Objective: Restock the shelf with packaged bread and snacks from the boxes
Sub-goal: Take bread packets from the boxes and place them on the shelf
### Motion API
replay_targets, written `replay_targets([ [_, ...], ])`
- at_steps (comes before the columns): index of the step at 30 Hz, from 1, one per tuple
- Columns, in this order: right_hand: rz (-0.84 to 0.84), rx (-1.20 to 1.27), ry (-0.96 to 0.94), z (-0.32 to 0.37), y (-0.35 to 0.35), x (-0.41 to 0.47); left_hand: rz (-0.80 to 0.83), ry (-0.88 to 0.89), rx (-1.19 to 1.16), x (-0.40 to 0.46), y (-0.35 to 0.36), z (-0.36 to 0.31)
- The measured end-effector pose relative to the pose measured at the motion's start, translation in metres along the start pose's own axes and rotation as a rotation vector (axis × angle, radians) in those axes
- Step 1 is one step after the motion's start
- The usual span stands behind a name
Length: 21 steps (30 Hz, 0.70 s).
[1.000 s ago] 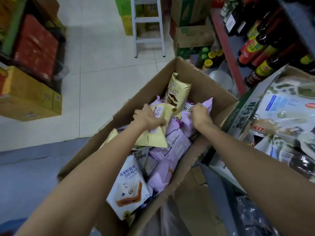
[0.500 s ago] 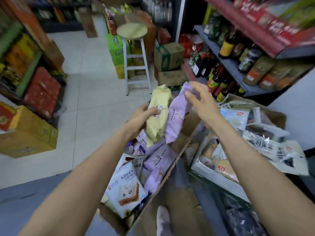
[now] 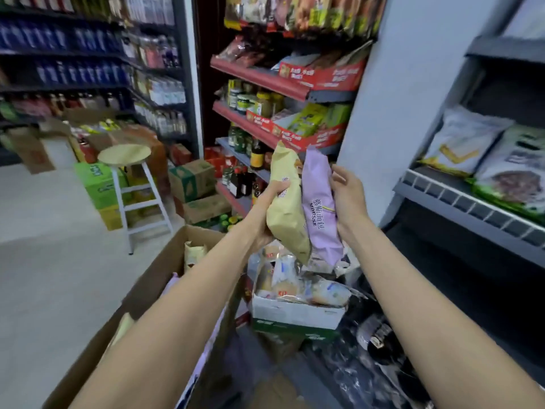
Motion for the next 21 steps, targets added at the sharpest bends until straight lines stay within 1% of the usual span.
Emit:
replay_targets([
  [2,-0.049,-0.076,-0.035,0.02,-0.048,-0.009,0.081,-0.002,0.015,0.008,0.048,0.003],
  [4,-0.084,-0.217,-0.085,0.041,-0.095,-0.017,0.112,0.004,-0.022,0.017,0.091,0.01],
  [6,-0.114,-0.307,-0.092,0.055,-0.145,-0.023,0.206,-0.002,-0.046,0.026,0.144,0.017],
  [8,-0.165,-0.342,-0.024,0.061,-0.202,-0.033,0.324,-0.022,-0.035,0.029,0.203,0.025],
  [10,-0.221,-0.361,0.096,0.066,-0.26,-0.048,0.44,-0.038,-0.013,0.031,0.265,0.034],
  [12,-0.261,-0.272,0.185,0.067,-0.314,-0.064,0.512,-0.053,0.001,0.033,0.324,0.048],
  [13,-0.28,-0.222,0.195,0.069,-0.338,-0.07,0.526,-0.051,-0.01,0.037,0.351,0.056],
  [15,-0.302,-0.203,0.181,0.07,-0.388,-0.076,0.527,-0.022,-0.028,0.047,0.4,0.071],
  [19,-0.59,-0.151,0.078,0.06,-0.512,-0.089,0.475,0.033,0.018,0.07,0.475,0.103],
  [21,-0.703,-0.126,0.083,0.048,-0.563,-0.097,0.395,0.065,0.064,0.087,0.494,0.112],
])
Point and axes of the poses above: each hand's wrist, its own x-axis towards the middle knuckle, its own y-axis out of the palm, z = x × y, the point moved 10 cm from there along x, towards the middle knuckle, and after that the axes turned 5 degrees about z, right-handed, at the moved point
